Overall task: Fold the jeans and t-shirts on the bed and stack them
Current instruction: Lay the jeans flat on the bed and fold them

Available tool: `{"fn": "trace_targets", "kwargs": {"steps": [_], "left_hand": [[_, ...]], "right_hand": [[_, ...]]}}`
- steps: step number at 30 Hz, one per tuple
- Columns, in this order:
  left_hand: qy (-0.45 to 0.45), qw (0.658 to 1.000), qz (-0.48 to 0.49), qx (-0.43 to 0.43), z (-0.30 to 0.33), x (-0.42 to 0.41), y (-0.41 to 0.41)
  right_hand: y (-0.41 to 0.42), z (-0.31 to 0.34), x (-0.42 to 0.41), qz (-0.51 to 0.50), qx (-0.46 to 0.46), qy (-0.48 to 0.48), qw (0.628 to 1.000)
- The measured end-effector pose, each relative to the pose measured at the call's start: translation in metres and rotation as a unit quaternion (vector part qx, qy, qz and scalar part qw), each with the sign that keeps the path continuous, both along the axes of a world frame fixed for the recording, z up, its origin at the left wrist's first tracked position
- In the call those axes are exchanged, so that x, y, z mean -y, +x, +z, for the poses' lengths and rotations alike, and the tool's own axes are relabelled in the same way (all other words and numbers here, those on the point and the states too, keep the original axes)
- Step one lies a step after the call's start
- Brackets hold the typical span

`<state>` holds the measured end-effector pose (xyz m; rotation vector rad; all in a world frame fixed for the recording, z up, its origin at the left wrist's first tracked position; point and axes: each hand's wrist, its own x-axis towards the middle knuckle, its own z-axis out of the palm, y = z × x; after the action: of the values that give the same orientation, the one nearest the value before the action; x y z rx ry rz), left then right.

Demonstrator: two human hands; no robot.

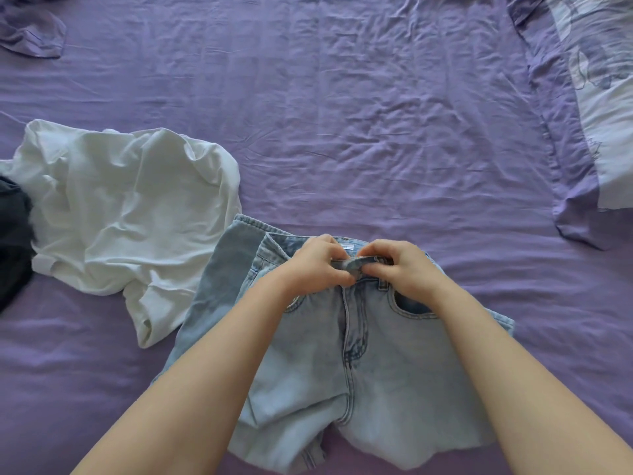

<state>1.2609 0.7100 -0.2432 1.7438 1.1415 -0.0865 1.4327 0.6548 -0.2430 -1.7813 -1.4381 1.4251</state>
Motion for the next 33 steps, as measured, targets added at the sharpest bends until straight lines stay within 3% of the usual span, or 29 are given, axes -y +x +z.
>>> {"fn": "trace_targets", "kwargs": {"steps": [2,4,7,9,13,16,20,24,25,27,29,33], "left_hand": [[0.042,0.998,-0.054,-0.012,0.003,-0.004,0.002],[0.097,0.988,-0.105,-0.051,0.003,-0.007,0.003],[0.18,0.968,-0.118,-0.124,-0.006,-0.006,-0.003],[0.187,0.974,-0.037,-0.125,-0.013,-0.006,-0.016],[0.123,0.956,0.195,-0.18,-0.032,-0.005,-0.048],[0.082,0.943,0.257,-0.194,-0.042,0.004,-0.057],[0.059,0.922,0.353,-0.15,-0.043,0.007,-0.057],[0.03,0.91,0.351,-0.22,-0.041,0.003,-0.063],[0.008,0.911,0.361,-0.199,-0.039,0.0,-0.064],[-0.069,0.914,0.393,-0.074,-0.034,-0.003,-0.066],[-0.157,0.911,0.38,0.026,-0.024,-0.002,-0.073],[-0.212,0.914,0.333,0.098,-0.003,0.005,-0.096]], "right_hand": [[0.001,0.0,-0.001,-0.029,-0.049,-0.02,0.998],[-0.001,-0.002,-0.001,-0.034,-0.04,-0.021,0.998],[0.006,-0.008,-0.002,-0.032,0.111,0.02,0.993],[0.016,-0.013,0.001,-0.047,0.187,0.019,0.981],[0.026,-0.027,0.019,-0.095,0.282,-0.108,0.949],[0.022,-0.033,0.027,-0.128,0.301,-0.169,0.93],[0.03,-0.03,0.02,-0.199,0.228,-0.211,0.929],[0.041,-0.023,0.025,-0.272,0.13,-0.181,0.936],[0.042,-0.02,0.027,-0.308,0.074,-0.188,0.93],[0.043,-0.013,0.029,-0.359,-0.058,-0.212,0.907],[0.04,-0.002,0.028,-0.36,-0.15,-0.23,0.891],[0.031,0.018,0.032,-0.304,-0.21,-0.19,0.91]]}}
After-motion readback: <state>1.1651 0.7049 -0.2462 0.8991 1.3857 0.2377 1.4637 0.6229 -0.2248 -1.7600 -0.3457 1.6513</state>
